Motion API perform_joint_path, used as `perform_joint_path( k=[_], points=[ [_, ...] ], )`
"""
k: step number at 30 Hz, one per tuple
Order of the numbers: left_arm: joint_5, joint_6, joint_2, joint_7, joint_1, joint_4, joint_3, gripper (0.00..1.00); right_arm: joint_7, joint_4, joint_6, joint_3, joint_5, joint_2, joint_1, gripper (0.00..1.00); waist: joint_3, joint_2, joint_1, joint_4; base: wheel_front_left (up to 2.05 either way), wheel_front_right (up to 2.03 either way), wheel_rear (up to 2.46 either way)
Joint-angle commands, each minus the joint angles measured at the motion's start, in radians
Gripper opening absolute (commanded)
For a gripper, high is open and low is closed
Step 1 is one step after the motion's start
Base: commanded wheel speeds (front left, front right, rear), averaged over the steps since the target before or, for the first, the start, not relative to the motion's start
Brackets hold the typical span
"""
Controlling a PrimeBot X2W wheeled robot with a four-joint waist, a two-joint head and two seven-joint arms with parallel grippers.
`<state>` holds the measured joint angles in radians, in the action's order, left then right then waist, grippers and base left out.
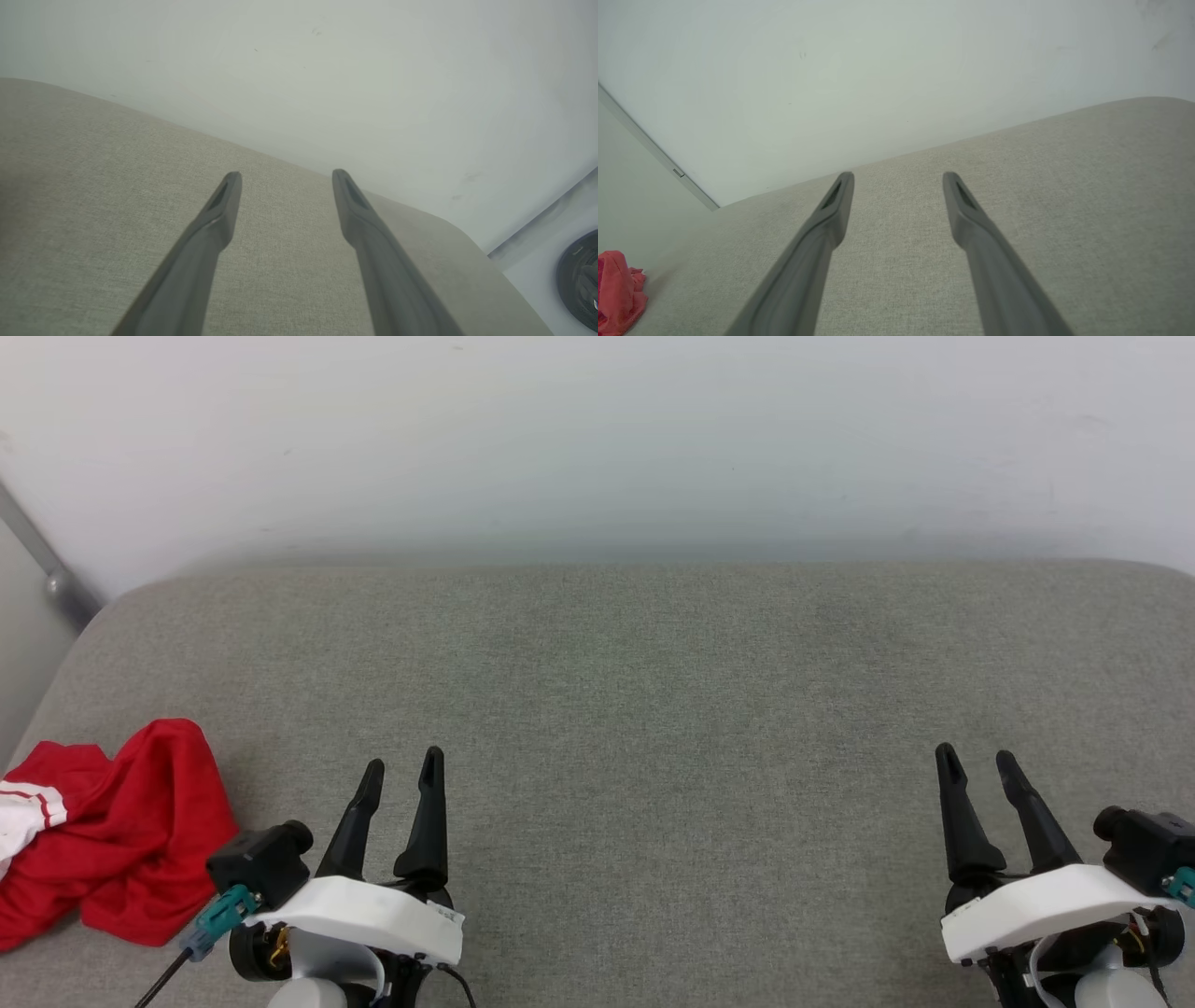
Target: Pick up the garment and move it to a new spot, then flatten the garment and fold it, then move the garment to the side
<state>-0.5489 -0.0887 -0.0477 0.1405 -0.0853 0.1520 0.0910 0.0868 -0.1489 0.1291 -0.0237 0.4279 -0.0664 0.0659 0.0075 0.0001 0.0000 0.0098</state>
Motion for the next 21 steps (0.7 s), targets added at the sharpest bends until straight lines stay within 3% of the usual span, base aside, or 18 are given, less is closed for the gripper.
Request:
perform_joint_path(
  k=[1, 21],
  points=[
    [0.027, 0.003, -0.003, 0.009, -0.012, -0.009, 0.004, 1.0, -0.001, 0.014, 0.002, 0.0, -0.03, -0.004, 0.01, 1.0, 0.0, -0.0001, 0.0, 0.0, 0.0, 0.0, 0.0],
    [0.259, 0.023, -0.004, 0.062, -0.009, 0.013, 0.019, 1.0, -0.001, 0.036, 0.002, 0.003, -0.261, 0.009, -0.011, 1.0, -0.001, -0.0001, 0.0, 0.005, 0.0, 0.0, 0.0]
  ],
)
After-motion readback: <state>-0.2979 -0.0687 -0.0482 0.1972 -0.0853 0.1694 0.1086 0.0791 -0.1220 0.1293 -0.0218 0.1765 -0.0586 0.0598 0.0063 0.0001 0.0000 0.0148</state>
